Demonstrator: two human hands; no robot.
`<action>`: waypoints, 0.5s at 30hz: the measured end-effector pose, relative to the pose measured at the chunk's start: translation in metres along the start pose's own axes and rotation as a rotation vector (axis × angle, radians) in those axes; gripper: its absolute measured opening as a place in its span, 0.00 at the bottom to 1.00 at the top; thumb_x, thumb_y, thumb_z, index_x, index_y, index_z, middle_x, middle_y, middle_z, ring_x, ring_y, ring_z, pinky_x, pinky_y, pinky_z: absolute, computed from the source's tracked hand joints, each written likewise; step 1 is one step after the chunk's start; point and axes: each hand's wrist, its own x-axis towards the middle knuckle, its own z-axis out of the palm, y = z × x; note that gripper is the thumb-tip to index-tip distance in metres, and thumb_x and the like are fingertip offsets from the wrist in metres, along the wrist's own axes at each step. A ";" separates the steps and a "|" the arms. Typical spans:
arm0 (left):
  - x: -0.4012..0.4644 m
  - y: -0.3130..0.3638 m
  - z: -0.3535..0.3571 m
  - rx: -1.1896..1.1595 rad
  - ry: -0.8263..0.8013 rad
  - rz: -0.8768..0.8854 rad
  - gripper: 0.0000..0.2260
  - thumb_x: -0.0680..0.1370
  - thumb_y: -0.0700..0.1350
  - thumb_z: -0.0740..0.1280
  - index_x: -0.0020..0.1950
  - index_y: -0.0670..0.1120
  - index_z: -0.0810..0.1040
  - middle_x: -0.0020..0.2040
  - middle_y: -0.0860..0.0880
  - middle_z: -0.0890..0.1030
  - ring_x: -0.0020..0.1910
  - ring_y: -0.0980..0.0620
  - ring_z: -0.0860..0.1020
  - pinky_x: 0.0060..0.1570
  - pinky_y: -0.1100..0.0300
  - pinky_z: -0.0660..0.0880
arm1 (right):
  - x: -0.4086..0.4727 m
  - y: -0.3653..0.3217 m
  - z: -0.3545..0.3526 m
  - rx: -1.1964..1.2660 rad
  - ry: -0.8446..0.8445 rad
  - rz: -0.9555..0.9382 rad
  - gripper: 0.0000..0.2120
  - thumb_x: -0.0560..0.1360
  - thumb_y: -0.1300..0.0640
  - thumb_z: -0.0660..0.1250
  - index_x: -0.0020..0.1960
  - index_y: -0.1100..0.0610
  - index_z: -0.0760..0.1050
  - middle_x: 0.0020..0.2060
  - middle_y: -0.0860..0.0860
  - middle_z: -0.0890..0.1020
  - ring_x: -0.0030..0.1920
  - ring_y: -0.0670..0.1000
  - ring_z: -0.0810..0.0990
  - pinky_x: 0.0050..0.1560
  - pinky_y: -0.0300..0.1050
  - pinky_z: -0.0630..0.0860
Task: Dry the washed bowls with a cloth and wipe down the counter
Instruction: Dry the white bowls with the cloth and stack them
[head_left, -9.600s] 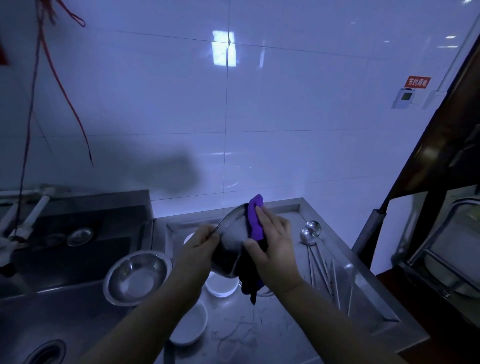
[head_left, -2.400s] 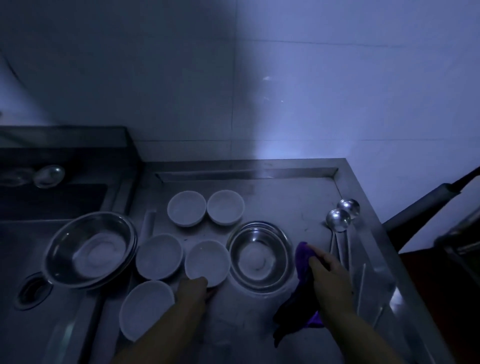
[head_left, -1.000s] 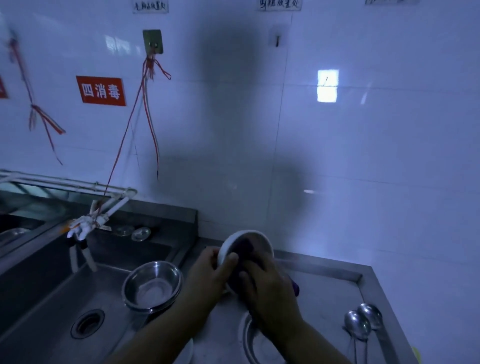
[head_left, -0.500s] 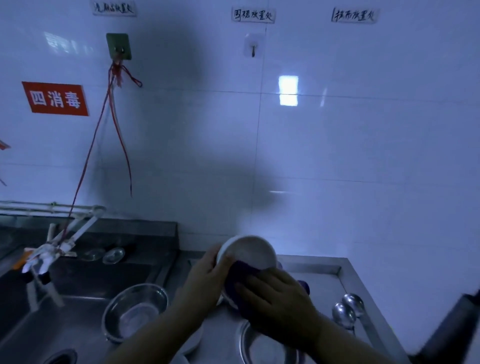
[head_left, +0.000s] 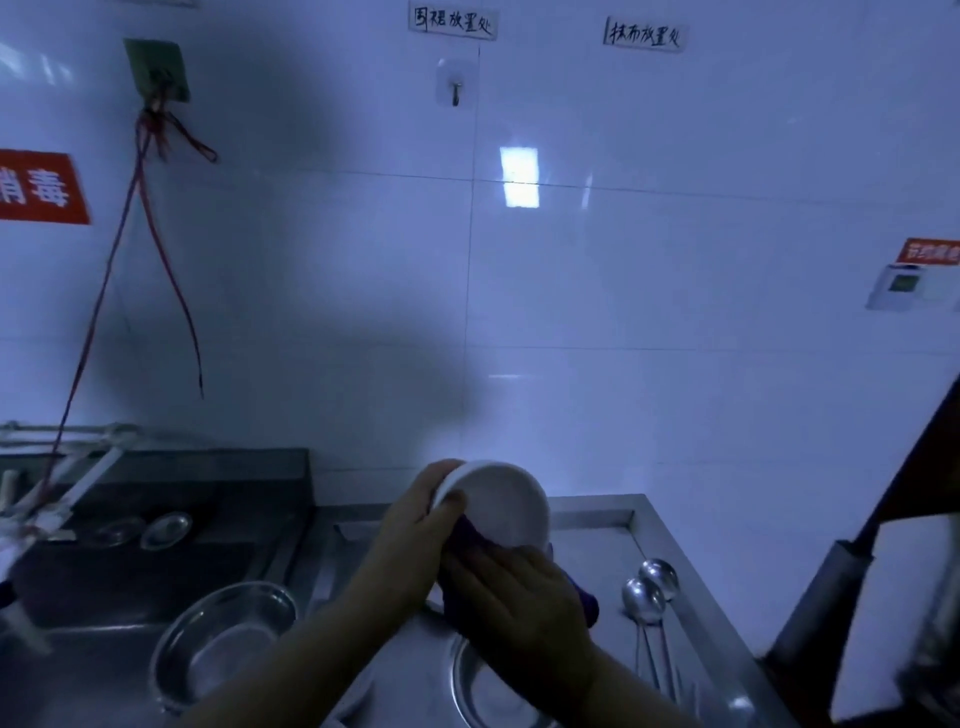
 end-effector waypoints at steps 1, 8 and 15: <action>0.002 0.001 -0.006 0.080 -0.075 -0.017 0.10 0.76 0.43 0.62 0.51 0.58 0.76 0.48 0.56 0.79 0.48 0.55 0.77 0.44 0.63 0.73 | -0.002 0.013 -0.009 -0.023 -0.047 -0.119 0.17 0.75 0.54 0.71 0.62 0.55 0.76 0.56 0.51 0.82 0.53 0.48 0.82 0.53 0.47 0.77; 0.008 0.016 -0.007 -0.115 -0.014 -0.143 0.18 0.63 0.43 0.65 0.52 0.53 0.79 0.48 0.46 0.82 0.46 0.48 0.79 0.40 0.58 0.76 | 0.013 0.036 -0.022 -0.123 -0.082 -0.208 0.07 0.75 0.57 0.70 0.54 0.54 0.80 0.47 0.51 0.84 0.43 0.50 0.81 0.48 0.47 0.77; -0.001 0.001 0.007 -0.232 0.226 0.013 0.13 0.78 0.37 0.59 0.51 0.54 0.77 0.45 0.54 0.80 0.44 0.56 0.78 0.39 0.65 0.75 | 0.013 -0.005 0.012 -0.044 0.043 0.065 0.16 0.77 0.50 0.67 0.63 0.53 0.73 0.53 0.50 0.83 0.50 0.46 0.79 0.54 0.41 0.75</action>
